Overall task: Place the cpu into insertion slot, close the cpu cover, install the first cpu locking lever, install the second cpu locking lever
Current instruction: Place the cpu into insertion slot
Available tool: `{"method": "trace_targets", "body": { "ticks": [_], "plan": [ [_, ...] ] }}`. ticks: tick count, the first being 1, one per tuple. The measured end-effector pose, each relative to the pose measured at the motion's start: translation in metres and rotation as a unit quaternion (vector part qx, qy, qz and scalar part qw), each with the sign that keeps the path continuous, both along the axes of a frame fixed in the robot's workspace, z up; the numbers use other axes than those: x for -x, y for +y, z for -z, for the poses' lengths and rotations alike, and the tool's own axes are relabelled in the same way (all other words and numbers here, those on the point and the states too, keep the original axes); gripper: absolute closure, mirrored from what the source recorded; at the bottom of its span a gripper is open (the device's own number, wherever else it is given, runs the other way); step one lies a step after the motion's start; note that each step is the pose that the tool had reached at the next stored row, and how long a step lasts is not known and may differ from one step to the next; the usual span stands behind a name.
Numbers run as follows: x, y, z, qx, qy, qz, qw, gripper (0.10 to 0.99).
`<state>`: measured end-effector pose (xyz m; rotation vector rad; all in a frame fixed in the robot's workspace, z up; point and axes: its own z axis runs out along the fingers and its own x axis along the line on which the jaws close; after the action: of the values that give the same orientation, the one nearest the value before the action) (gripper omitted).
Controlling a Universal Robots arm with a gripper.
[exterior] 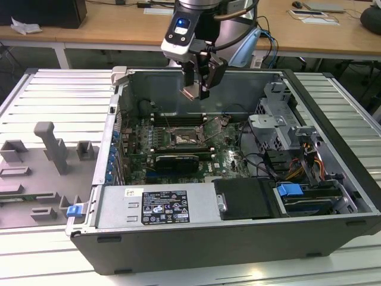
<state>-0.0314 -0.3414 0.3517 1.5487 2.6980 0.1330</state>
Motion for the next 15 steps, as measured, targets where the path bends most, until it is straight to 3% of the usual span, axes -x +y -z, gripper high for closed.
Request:
{"method": "trace_targets", "body": {
  "ticks": [15],
  "plan": [
    [0.0000, 0.0000, 0.0010, 0.0000, 0.0000, 0.040, 0.9992, 0.549]
  ]
}}
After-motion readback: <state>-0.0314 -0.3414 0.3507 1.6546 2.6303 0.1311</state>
